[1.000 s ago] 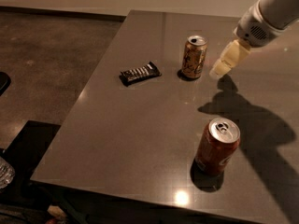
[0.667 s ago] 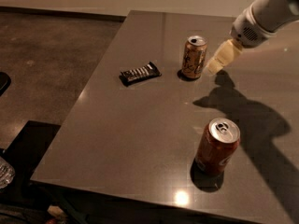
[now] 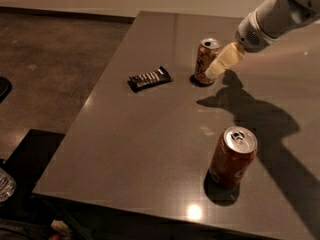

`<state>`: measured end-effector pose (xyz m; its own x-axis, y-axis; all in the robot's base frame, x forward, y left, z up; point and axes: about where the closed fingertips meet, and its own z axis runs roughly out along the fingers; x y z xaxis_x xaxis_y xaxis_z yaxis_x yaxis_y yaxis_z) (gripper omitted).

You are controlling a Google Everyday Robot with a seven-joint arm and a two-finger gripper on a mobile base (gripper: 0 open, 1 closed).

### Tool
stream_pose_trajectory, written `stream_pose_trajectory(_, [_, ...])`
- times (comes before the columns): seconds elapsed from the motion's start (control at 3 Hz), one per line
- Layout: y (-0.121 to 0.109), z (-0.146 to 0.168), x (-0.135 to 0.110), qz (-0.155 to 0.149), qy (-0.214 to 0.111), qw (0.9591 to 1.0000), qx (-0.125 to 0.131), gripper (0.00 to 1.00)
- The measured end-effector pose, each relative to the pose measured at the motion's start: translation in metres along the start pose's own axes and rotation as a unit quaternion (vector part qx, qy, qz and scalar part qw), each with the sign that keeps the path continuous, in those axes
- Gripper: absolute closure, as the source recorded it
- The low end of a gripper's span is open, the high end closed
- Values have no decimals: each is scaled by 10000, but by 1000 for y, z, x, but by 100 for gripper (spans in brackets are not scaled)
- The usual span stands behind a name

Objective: Pick orange can

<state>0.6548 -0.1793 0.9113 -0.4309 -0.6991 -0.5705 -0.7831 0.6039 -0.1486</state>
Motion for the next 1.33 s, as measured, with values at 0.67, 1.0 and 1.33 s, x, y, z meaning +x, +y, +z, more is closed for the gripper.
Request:
stream_pose_trajectory(0.67, [-2, 19, -17, 75, -169, 9997, -161, 0])
stream_pose_trajectory(1.0, [-1, 23, -24, 98, -236, 9994, -226, 17])
stream_pose_trajectory(1.33, [1, 24, -27, 129, -289, 9991, -295, 41])
